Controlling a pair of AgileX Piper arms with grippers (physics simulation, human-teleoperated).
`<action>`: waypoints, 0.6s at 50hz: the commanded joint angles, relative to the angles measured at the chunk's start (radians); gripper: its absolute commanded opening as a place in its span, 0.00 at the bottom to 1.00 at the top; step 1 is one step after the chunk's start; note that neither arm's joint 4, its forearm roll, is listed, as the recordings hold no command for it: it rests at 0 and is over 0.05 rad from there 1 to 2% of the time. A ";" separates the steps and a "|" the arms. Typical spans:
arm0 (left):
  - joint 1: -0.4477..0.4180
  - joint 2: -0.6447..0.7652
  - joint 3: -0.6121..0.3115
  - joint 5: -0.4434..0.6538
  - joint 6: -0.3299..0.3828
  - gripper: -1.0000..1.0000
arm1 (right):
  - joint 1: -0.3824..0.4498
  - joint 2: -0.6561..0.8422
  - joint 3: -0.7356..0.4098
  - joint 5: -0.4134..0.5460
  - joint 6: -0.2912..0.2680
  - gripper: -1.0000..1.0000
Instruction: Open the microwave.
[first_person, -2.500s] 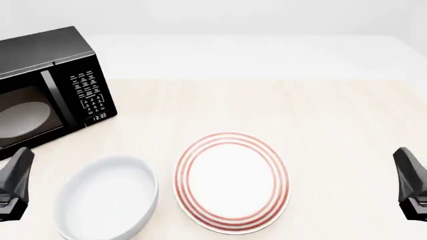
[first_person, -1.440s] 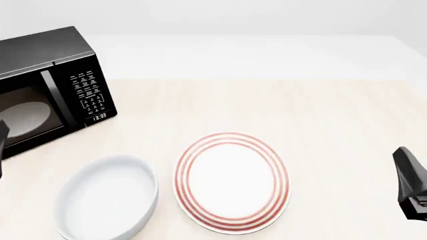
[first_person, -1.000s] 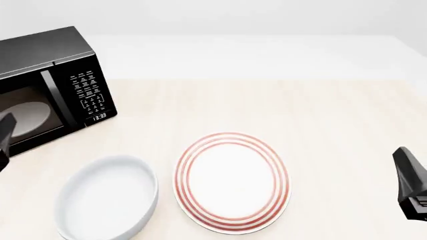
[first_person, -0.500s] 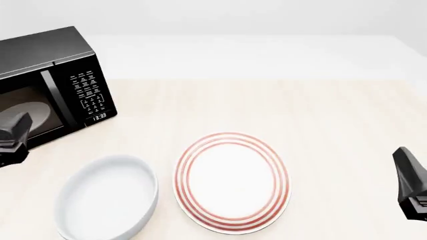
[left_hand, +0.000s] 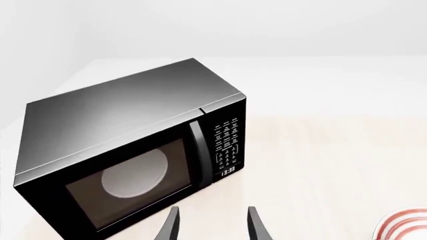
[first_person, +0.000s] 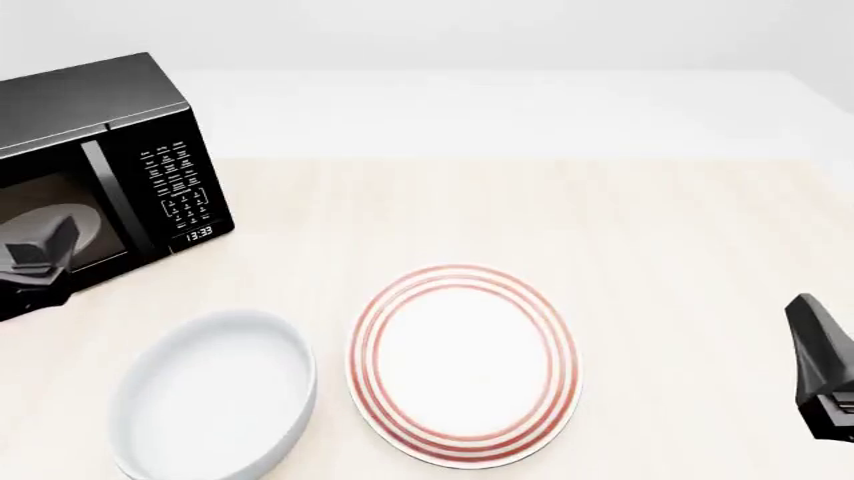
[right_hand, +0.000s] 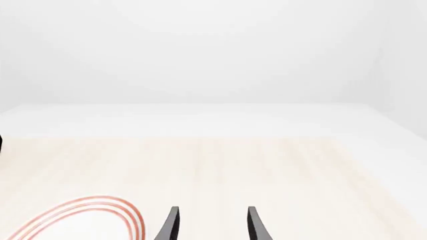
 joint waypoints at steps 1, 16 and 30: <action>0.006 0.064 -0.023 -0.033 -0.002 1.00 | 0.000 0.000 0.000 0.000 0.000 1.00; -0.011 0.215 -0.081 -0.101 -0.017 1.00 | 0.000 0.000 0.000 0.000 0.000 1.00; 0.014 0.347 -0.092 -0.211 -0.012 1.00 | 0.000 0.000 0.000 0.000 0.000 1.00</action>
